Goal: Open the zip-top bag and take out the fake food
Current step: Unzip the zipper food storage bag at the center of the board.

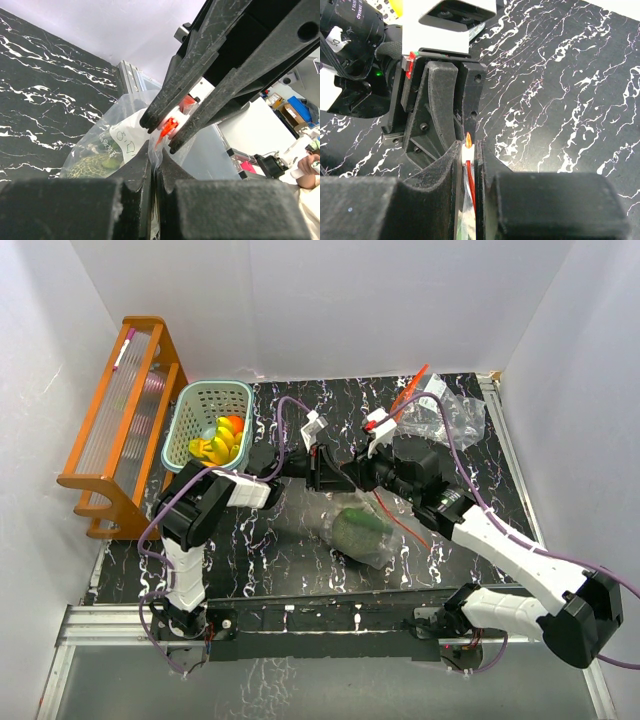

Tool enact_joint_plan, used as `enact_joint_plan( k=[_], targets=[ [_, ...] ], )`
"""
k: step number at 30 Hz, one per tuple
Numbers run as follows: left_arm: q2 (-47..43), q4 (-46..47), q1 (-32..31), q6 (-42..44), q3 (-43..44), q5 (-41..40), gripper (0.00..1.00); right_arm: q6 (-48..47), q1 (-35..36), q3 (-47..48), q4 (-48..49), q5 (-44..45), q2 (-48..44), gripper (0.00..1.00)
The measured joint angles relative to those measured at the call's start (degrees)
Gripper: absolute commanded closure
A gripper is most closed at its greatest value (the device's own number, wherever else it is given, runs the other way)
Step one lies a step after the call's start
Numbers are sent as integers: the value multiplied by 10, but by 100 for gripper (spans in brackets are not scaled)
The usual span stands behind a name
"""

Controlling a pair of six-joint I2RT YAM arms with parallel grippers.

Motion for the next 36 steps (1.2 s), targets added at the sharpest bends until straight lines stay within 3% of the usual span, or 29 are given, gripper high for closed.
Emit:
enact_joint_plan(
  k=[36],
  targets=[
    [-41,-4,54,-39,46,-4,100,1,1,-36,17,19,-68,92]
  ],
)
